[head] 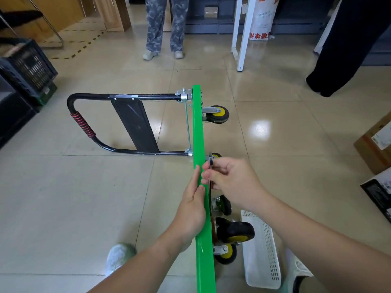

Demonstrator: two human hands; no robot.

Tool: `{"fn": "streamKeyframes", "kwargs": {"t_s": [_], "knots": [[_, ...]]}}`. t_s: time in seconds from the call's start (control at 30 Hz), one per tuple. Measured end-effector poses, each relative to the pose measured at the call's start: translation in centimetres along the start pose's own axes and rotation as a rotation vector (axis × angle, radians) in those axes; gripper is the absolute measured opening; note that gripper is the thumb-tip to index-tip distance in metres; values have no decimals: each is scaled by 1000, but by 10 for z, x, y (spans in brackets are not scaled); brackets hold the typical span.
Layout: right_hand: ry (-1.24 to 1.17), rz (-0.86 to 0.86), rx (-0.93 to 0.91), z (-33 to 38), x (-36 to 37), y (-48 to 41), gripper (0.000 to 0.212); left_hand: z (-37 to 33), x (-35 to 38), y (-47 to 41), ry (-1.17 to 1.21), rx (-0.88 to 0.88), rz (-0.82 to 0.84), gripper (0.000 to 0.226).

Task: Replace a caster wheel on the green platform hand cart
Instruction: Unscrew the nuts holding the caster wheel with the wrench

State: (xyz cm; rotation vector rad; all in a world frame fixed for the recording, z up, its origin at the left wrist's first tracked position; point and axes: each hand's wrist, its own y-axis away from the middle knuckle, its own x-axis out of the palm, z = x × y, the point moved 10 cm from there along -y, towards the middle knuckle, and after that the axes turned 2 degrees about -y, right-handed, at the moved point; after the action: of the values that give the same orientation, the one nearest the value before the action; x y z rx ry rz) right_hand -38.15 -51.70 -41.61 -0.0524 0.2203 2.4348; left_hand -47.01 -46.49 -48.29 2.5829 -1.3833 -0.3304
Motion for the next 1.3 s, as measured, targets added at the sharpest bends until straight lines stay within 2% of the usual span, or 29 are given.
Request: {"fn": "streamKeyframes", "kwargs": {"t_s": [0.07, 0.2, 0.37, 0.47, 0.57, 0.63, 0.73, 0.87, 1.07, 1.3], "knots": [[24, -10, -82, 4, 0, 16, 36, 5, -2, -2, 25, 7, -2, 45], [143, -1, -267, -8, 13, 76, 22, 24, -5, -5, 68, -64, -2, 51], [111, -163, -373, -15, -10, 96, 44, 18, -3, -6, 28, -38, -20, 52], [77, -168, -417, 4, -21, 99, 45, 17, -3, -6, 5, -48, -39, 51], [-147, -251, -287, 10, -41, 72, 20, 17, -5, -5, -28, -40, -36, 50], [-265, -278, -161, 5, -51, 45, 14, 15, -5, -4, -47, -36, -34, 50], [-284, -248, -23, -2, -58, 11, 12, 9, -1, -2, -52, -39, -26, 50], [-253, -154, 58, -15, -53, -17, 7, 5, -1, 0, -64, -39, -22, 51], [-191, -8, 124, -30, -32, -40, 10, 11, -3, -2, -73, -56, -19, 50], [-177, 37, 242, -56, -25, -59, 21, 14, -4, -4, -61, -54, -22, 50]]}}
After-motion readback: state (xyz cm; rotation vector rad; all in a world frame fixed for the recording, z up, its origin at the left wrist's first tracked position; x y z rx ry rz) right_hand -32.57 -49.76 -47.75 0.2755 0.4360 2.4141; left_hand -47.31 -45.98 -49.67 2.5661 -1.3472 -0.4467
